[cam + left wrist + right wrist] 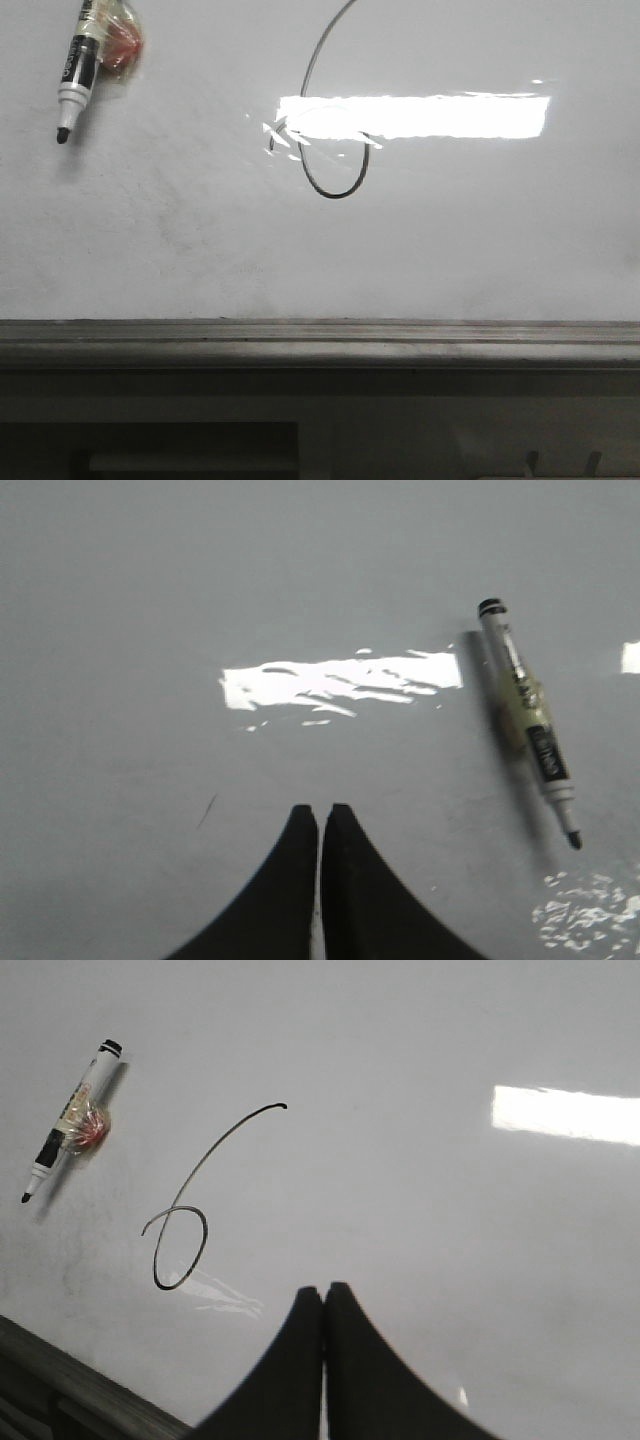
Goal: Write number 6 on whiteboard
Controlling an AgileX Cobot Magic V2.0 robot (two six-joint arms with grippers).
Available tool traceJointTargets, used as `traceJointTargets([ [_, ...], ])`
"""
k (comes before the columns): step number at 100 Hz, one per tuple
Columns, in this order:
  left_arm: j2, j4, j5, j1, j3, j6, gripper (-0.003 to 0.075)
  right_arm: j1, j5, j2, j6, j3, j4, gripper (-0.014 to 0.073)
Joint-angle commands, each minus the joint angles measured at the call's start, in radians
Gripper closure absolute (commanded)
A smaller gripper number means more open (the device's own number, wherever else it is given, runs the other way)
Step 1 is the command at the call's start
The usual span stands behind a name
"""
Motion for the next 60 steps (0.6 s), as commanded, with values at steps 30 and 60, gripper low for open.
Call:
traceJointTargets([
  [30, -0.096, 0.148, -0.061, 0.147, 0.115, -0.123, 0.074, -0.007, -0.076, 0.012, -0.014, -0.024, 0.015, 0.0659],
  [60, -0.093, 0.148, -0.024, 0.111, 0.119, -0.126, 0.074, -0.007, -0.076, 0.014, -0.014, -0.024, 0.015, 0.0659],
])
